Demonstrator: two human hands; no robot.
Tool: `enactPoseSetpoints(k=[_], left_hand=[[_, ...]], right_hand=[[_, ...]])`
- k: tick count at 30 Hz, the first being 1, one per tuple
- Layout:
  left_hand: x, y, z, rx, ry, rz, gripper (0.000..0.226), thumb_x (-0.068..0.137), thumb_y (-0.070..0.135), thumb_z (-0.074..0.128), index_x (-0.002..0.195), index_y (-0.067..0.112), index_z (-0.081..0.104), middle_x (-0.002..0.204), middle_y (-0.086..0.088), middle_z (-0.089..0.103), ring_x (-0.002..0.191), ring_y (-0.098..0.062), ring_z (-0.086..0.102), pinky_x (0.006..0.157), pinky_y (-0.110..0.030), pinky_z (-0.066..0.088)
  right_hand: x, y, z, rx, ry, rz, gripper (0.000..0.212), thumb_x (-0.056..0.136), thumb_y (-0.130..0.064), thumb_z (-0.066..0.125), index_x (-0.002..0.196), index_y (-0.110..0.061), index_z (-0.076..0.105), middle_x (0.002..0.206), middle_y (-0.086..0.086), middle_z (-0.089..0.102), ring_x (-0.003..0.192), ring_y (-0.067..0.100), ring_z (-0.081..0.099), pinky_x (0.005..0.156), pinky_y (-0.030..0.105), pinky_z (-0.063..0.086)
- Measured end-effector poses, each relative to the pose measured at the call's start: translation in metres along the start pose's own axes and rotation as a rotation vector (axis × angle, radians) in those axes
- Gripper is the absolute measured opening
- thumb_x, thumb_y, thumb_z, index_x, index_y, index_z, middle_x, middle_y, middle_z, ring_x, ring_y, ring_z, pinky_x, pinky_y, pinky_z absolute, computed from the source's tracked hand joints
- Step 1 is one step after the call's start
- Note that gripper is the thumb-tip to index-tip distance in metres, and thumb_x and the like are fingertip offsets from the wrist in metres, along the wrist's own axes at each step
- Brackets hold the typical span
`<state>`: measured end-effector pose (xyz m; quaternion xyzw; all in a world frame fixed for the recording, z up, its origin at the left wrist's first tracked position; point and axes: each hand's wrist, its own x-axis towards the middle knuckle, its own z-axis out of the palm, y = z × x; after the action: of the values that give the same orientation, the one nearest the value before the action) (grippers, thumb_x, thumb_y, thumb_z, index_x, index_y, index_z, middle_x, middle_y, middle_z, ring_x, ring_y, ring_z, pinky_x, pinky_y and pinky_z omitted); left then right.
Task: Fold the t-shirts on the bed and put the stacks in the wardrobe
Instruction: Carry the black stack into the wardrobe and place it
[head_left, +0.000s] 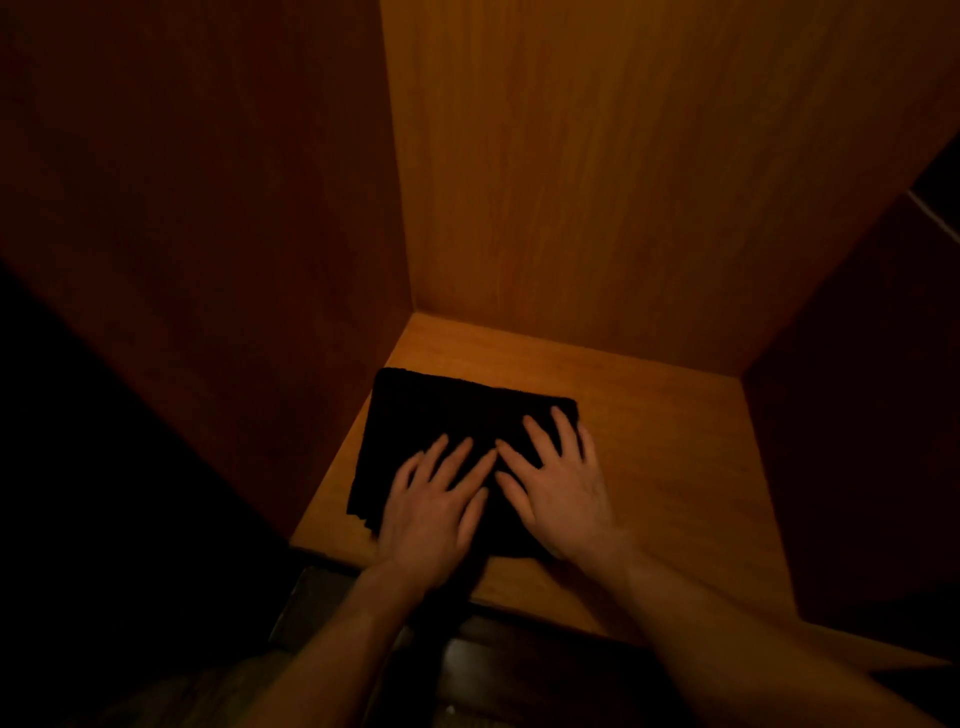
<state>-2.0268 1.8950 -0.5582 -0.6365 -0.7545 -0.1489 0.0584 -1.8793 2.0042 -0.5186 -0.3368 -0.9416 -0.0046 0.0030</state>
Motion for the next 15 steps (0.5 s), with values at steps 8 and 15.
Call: enactPoseSetpoints(k=[8,15], left_hand=[[-0.002,-0.004,-0.016,0.055,0.013,0.134,0.051,0.096,0.043,0.041,0.146,0.034,0.044,0.150,-0.006,0.045,0.141,-0.032,0.036,0.112,-0.048,0.034],[-0.025,-0.007,-0.021,-0.800,0.445,-1.400,0.076,0.089,0.047,0.065,0.149,0.013,0.034,0.150,-0.018,0.037,0.134,-0.040,0.039,0.109,-0.053,0.037]], right_hand=[[-0.013,0.015,-0.001,0.279,-0.127,0.185,0.082,0.081,-0.076,0.001,0.155,-0.041,0.011,0.164,0.004,0.005,0.150,0.030,0.004,0.117,0.049,0.016],[-0.034,0.034,-0.013,1.366,-0.598,1.011,0.117,0.059,-0.096,0.047,0.147,-0.020,0.036,0.116,0.015,0.061,0.083,0.027,0.066,0.064,0.034,0.056]])
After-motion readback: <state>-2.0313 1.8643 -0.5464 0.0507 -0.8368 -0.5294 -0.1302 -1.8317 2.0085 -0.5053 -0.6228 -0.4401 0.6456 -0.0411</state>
